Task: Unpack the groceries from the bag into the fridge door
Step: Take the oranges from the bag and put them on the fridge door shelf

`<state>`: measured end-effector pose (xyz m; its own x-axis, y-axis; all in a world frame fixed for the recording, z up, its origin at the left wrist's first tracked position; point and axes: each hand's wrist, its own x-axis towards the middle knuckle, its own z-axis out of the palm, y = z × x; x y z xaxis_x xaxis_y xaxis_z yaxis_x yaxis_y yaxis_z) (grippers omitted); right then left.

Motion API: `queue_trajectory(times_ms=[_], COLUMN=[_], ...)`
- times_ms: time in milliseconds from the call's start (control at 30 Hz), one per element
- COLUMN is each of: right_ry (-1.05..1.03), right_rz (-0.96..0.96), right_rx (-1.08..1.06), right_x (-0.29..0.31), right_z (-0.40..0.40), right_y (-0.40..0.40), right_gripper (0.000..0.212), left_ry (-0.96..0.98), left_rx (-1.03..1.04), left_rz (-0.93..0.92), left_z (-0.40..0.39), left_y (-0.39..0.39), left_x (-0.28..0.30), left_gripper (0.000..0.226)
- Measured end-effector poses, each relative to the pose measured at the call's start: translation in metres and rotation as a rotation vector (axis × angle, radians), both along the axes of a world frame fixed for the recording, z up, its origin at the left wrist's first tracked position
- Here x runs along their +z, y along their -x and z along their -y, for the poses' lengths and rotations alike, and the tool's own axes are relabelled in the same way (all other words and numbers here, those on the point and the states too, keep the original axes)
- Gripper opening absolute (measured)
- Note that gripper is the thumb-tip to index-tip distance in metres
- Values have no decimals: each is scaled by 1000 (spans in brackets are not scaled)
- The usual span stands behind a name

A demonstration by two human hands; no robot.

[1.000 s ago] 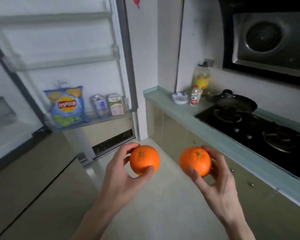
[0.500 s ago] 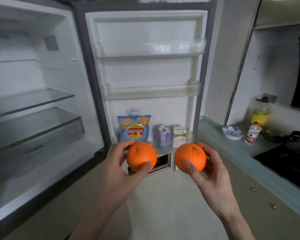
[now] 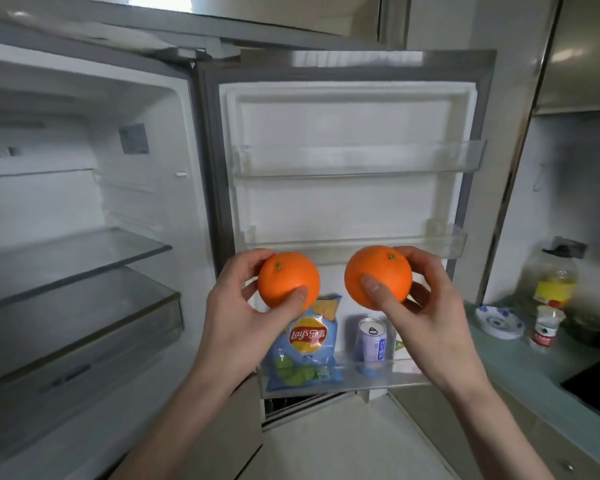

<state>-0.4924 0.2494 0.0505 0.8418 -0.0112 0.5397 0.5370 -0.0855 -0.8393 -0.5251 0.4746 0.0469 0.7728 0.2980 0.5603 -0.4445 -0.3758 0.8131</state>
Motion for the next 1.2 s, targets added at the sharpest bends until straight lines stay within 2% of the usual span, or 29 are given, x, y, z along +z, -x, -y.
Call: queue_trajectory(times_ms=[333, 600, 733, 900, 1100, 1200], right_ry=[84, 177, 391, 606, 763, 779], right_rz=[68, 80, 116, 123, -2, -45], right_rx=[25, 30, -11, -22, 9, 26], right_x=[42, 48, 46, 51, 55, 58], right_z=[-32, -37, -45, -52, -54, -53], right_y=[-93, -150, -169, -178, -187, -190], right_gripper=[47, 52, 70, 58, 52, 50], left_ry=[37, 12, -94, -341, -407, -495], left_rx=[94, 169, 200, 295, 314, 289], left_rz=[59, 16, -52, -137, -256, -330], left_z=[-18, -24, -25, -27, -30, -31], left_y=[-84, -127, -136, -139, -143, -145], left_x=[42, 46, 46, 46, 50, 57], left_gripper=[56, 54, 53, 53, 46, 51])
